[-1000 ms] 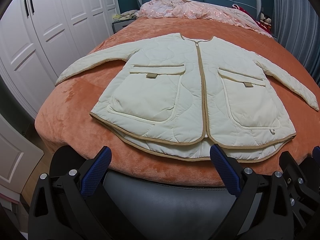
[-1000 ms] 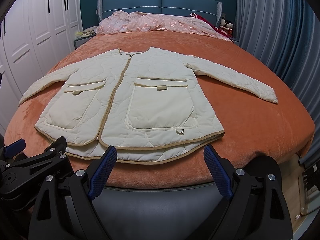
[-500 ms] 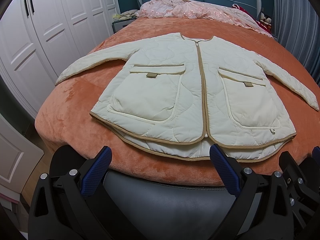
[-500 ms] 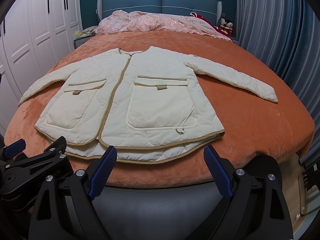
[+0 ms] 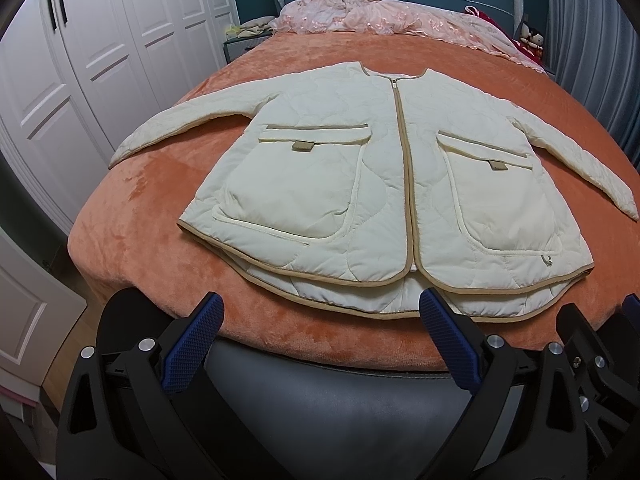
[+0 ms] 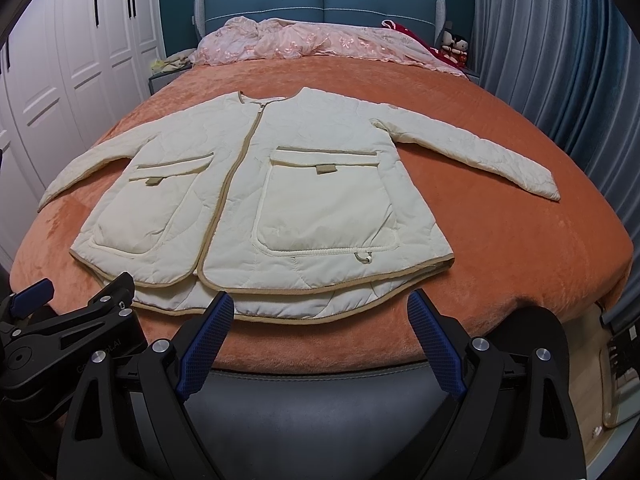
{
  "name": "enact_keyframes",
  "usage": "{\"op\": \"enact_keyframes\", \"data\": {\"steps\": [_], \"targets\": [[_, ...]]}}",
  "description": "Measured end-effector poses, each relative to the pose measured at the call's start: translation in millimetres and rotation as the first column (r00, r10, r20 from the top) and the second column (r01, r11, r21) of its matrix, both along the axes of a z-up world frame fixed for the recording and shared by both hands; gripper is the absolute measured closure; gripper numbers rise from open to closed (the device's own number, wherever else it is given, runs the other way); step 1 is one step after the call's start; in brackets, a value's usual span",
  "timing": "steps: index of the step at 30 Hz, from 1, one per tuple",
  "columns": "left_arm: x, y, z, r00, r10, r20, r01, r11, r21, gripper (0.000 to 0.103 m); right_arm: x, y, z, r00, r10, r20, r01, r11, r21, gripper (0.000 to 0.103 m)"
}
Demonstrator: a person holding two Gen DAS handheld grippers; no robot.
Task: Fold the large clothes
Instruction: 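Reach the right gripper to the jacket sleeve cuff and grasp it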
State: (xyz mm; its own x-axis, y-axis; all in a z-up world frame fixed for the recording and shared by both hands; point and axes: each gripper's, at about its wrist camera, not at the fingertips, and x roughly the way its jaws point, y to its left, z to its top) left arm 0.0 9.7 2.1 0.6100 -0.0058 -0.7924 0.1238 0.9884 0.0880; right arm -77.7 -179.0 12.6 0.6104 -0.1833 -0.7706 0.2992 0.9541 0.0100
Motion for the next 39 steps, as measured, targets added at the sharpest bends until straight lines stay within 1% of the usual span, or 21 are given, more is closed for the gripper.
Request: {"op": "enact_keyframes", "data": {"steps": [3, 6, 10, 13, 16, 18, 20, 21, 22, 23, 25, 27, 29, 30, 31, 32, 34, 36, 37, 38, 39], "targets": [[4, 0, -4, 1.0, -0.015, -0.016, 0.014, 0.999, -0.028, 0.007, 8, -15, -15, 1.0, 0.016, -0.022, -0.014, 0.996, 0.09, 0.017], [18, -3, -9, 1.0, -0.005, -0.012, 0.005, 1.0, -0.024, 0.007, 16, -46, -24, 0.998, -0.049, -0.032, 0.053, 0.991, 0.125, 0.017], [49, -1, -15, 0.999, 0.023, -0.042, -0.024, 1.0, -0.015, 0.007, 34, -109, -27, 0.988, -0.154, -0.022, 0.155, 0.975, 0.16, 0.017], [76, 0, -19, 0.997, 0.047, -0.064, -0.048, 0.999, -0.022, 0.007, 51, -172, -27, 0.964, -0.266, -0.012, 0.262, 0.943, 0.207, 0.017], [101, -4, -17, 0.997, 0.047, -0.054, -0.048, 0.999, -0.015, 0.007, 66, -240, -29, 0.922, -0.386, -0.001, 0.372, 0.888, 0.272, 0.017], [117, -10, -16, 0.998, 0.04, -0.038, -0.041, 0.999, -0.014, 0.007, 74, -286, -35, 0.889, -0.459, 0.002, 0.432, 0.837, 0.335, 0.017], [132, -15, -15, 0.999, 0.033, -0.02, -0.033, 0.999, -0.023, 0.007, 80, -332, -44, 0.847, -0.532, -0.002, 0.49, 0.779, 0.39, 0.017], [139, -18, -15, 0.999, 0.032, -0.013, -0.033, 0.999, -0.038, 0.007, 84, -353, -49, 0.826, -0.564, -0.005, 0.518, 0.753, 0.405, 0.017], [147, -19, -14, 1.0, 0.029, -0.006, -0.029, 0.997, -0.072, 0.007, 86, -371, -54, 0.805, -0.594, -0.008, 0.543, 0.73, 0.416, 0.017], [154, -22, -16, 0.999, 0.031, -0.008, -0.032, 0.996, -0.08, 0.007, 88, -388, -60, 0.78, -0.625, -0.013, 0.571, 0.704, 0.423, 0.017], [166, -30, -21, 0.999, 0.033, -0.021, -0.035, 0.996, -0.086, 0.007, 90, -419, -72, 0.734, -0.679, -0.023, 0.615, 0.65, 0.446, 0.017], [178, -38, -25, 0.999, 0.046, -0.03, -0.048, 0.996, -0.073, 0.007, 91, -445, -85, 0.678, -0.734, -0.048, 0.672, 0.591, 0.447, 0.017], [187, -45, -30, 0.998, 0.031, -0.05, -0.035, 0.997, -0.073, 0.007, 96, -465, -96, 0.655, -0.754, -0.053, 0.692, 0.569, 0.444, 0.017], [192, -48, -33, 0.997, 0.025, -0.068, -0.03, 0.997, -0.073, 0.007, 98, -472, -100, 0.646, -0.761, -0.05, 0.7, 0.565, 0.437, 0.017], [195, -50, -38, 0.996, 0.026, -0.082, -0.03, 0.998, -0.048, 0.007, 102, -478, -103, 0.64, -0.767, -0.04, 0.703, 0.564, 0.434, 0.017], [199, -51, -40, 0.996, 0.032, -0.086, -0.036, 0.998, -0.051, 0.007, 106, -487, -106, 0.637, -0.77, -0.028, 0.701, 0.564, 0.436, 0.017], [205, -50, -41, 0.996, 0.046, -0.076, -0.051, 0.997, -0.061, 0.007, 116, -499, -108, 0.635, -0.772, 0.002, 0.69, 0.568, 0.449, 0.025], [213, -48, -42, 0.996, 0.05, -0.077, -0.056, 0.996, -0.065, 0.007, 131, -505, -109, 0.641, -0.767, 0.002, 0.686, 0.575, 0.446, 0.048], [216, -46, -43, 0.995, 0.057, -0.077, -0.062, 0.996, -0.061, 0.007, 141, -506, -107, 0.636, -0.771, -0.001, 0.7, 0.576, 0.422, 0.057], [219, -44, -43, 0.995, 0.067, -0.076, -0.072, 0.996, -0.06, 0.007, 150, -505, -102, 0.643, -0.766, 0.003, 0.698, 0.588, 0.409, 0.08], [222, -41, -43, 0.995, 0.076, -0.069, -0.08, 0.995, -0.061, 0.007, 162, -501, -96, 0.66, -0.751, 0.01, 0.682, 0.605, 0.41, 0.093]]}}
